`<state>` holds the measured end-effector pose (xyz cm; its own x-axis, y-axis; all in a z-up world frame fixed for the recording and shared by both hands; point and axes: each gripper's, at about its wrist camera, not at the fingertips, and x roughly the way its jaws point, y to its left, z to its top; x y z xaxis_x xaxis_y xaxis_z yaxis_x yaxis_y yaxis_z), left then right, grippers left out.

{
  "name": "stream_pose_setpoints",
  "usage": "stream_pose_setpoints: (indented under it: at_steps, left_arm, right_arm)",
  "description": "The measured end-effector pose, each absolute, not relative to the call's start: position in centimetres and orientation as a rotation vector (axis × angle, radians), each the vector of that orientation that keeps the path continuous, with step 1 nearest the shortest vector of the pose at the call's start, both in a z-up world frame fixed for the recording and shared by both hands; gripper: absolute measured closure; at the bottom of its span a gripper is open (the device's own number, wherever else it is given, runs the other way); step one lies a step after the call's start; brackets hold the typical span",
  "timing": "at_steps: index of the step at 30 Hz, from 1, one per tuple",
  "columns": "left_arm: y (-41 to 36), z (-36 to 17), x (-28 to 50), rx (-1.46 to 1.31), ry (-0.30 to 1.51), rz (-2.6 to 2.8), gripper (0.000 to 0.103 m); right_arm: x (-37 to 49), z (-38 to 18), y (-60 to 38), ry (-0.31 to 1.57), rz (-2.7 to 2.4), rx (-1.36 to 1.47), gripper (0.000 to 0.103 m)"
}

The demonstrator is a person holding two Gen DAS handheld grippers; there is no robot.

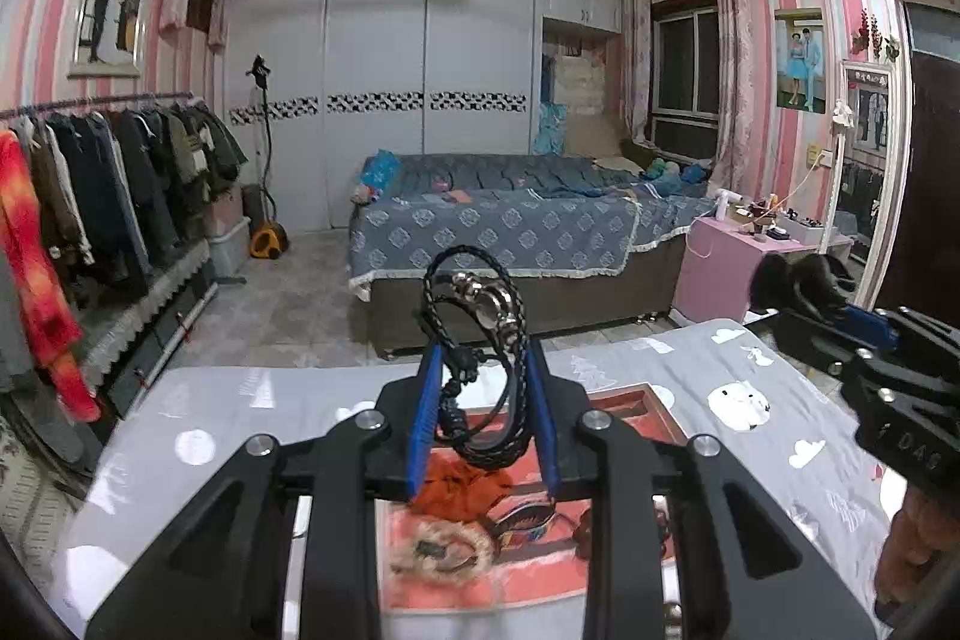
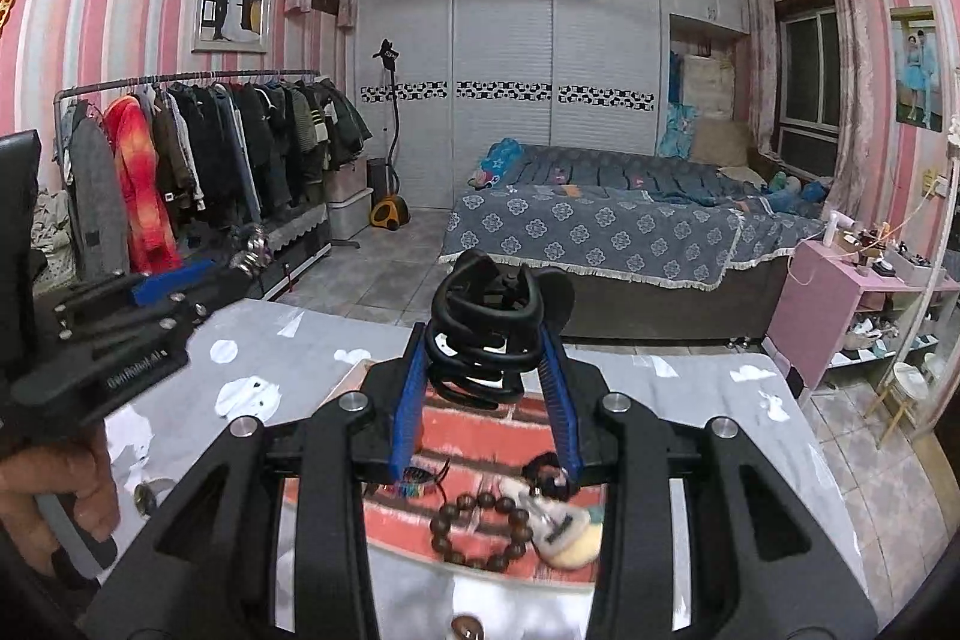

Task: Organize jewelry
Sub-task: 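Carry the cord bracelet and claw clip into the tray and open both tools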

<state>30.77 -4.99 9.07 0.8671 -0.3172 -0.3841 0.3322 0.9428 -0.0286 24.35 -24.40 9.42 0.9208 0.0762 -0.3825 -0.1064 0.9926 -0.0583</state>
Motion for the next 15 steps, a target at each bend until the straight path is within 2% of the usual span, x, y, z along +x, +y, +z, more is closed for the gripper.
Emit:
stream_pose_setpoints:
  at_steps: [15]
  left_arm:
    - [-8.0,-0.9,39.9,0.033,0.572,-0.341,0.075]
  right_arm:
    - [36.2,0.4,-26.4,0.515,0.078,-0.077,0.066]
